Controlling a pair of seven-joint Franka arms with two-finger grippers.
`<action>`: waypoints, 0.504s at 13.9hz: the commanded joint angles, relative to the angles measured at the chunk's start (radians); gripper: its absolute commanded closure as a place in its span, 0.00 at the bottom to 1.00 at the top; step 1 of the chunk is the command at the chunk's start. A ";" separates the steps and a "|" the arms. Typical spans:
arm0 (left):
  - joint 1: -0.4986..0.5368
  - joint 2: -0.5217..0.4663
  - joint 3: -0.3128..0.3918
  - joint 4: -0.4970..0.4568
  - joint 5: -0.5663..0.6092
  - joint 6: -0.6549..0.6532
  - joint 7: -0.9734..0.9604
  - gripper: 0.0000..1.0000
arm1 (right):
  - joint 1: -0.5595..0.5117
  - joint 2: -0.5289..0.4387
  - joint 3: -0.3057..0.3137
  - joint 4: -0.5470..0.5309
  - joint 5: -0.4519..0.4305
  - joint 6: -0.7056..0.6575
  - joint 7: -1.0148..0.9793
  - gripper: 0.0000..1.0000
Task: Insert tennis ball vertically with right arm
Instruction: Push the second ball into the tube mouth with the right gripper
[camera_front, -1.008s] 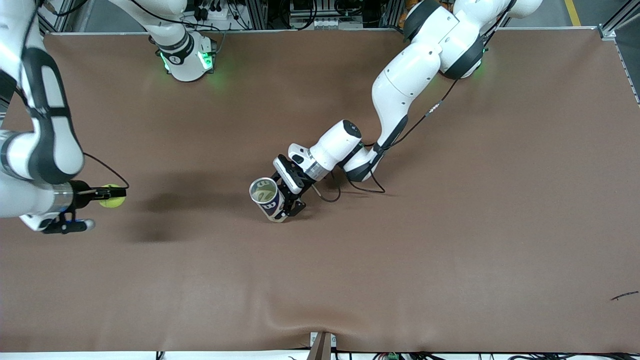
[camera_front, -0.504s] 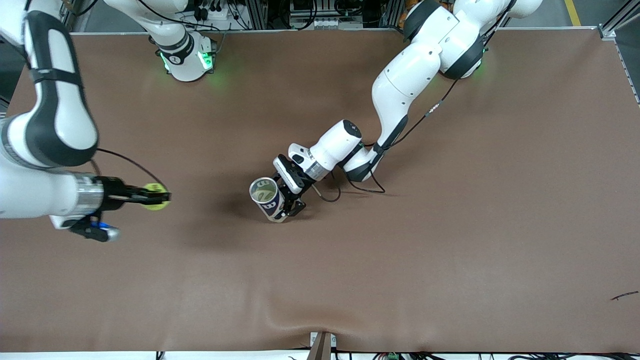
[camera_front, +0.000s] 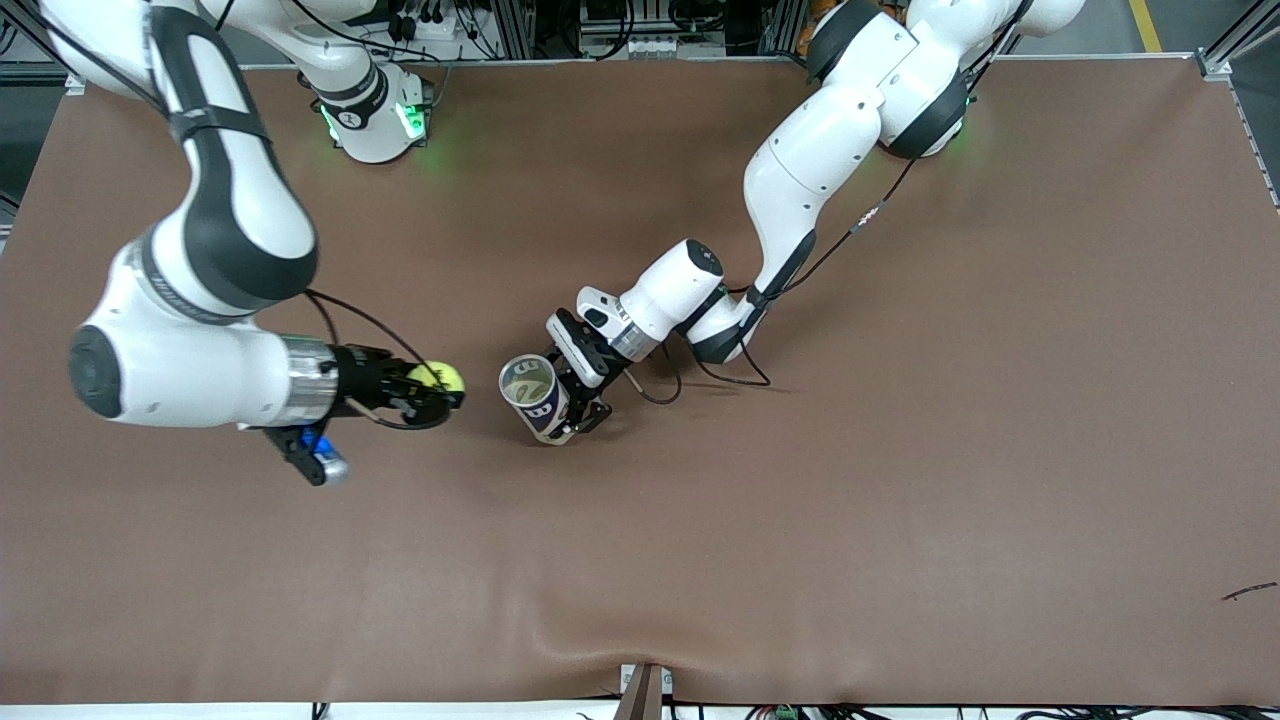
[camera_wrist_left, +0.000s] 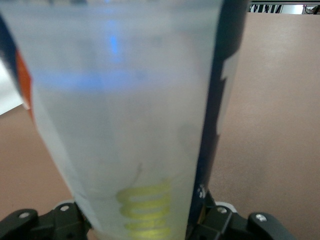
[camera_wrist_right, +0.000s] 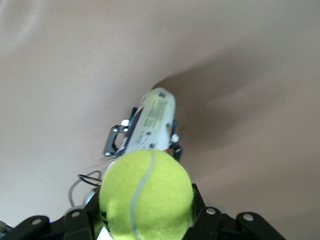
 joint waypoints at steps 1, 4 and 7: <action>0.001 -0.001 -0.008 0.003 -0.013 0.018 -0.008 0.20 | 0.079 0.054 -0.009 0.031 0.020 0.051 0.178 0.95; 0.001 -0.001 -0.008 0.003 -0.013 0.018 -0.008 0.20 | 0.116 0.088 -0.009 0.031 0.020 0.076 0.231 0.94; 0.001 -0.001 -0.008 0.003 -0.013 0.018 -0.008 0.19 | 0.121 0.094 -0.007 0.025 0.021 0.076 0.231 0.94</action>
